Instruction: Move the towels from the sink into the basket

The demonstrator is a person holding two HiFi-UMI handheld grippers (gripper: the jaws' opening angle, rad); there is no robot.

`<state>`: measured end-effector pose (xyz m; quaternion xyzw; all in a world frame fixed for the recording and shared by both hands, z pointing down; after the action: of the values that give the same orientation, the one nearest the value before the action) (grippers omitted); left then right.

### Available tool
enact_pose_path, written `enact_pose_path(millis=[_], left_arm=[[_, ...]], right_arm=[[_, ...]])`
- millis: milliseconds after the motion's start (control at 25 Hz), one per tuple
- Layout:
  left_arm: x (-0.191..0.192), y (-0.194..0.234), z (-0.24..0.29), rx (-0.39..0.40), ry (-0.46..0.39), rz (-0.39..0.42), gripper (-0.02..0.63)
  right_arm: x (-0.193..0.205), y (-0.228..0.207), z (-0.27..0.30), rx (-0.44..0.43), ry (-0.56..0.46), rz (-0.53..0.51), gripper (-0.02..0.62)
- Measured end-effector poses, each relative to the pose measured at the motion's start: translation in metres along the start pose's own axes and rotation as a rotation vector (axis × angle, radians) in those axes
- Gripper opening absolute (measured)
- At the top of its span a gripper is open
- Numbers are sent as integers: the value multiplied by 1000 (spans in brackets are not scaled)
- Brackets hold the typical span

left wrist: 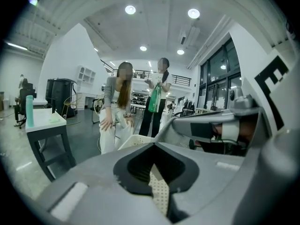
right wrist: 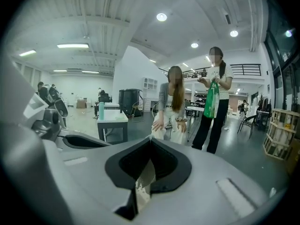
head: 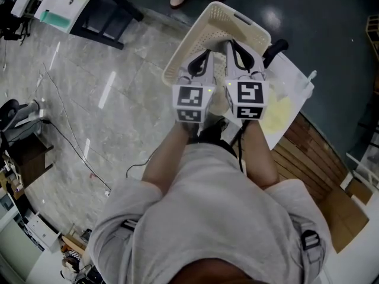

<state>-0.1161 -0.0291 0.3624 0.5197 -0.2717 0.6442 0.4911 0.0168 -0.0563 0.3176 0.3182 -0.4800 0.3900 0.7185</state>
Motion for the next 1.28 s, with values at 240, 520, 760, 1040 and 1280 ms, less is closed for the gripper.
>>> enact_pose_path(millis=[240, 520, 760, 1040, 1280], left_arm=[[6, 8, 21, 27, 34, -13, 16], [12, 28, 49, 54, 86, -27, 16], [19, 35, 74, 93, 124, -27, 17], [26, 43, 91, 116, 163, -35, 17], [32, 47, 100, 134, 191, -40, 17]], right_arm=[[13, -6, 21, 13, 45, 21, 9], [26, -13, 49, 45, 101, 50, 9], [41, -22, 72, 72, 150, 70, 9], [54, -29, 89, 93, 193, 91, 9], [73, -30, 105, 89, 252, 112, 9]])
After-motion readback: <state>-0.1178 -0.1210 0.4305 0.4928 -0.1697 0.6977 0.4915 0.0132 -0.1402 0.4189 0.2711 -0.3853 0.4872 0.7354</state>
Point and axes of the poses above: the fingertips, and each gripper's own axes: z forward along the fingers, y to its left, x out of its underside, the point moved 10 cm from there along -z, backward along the fingers
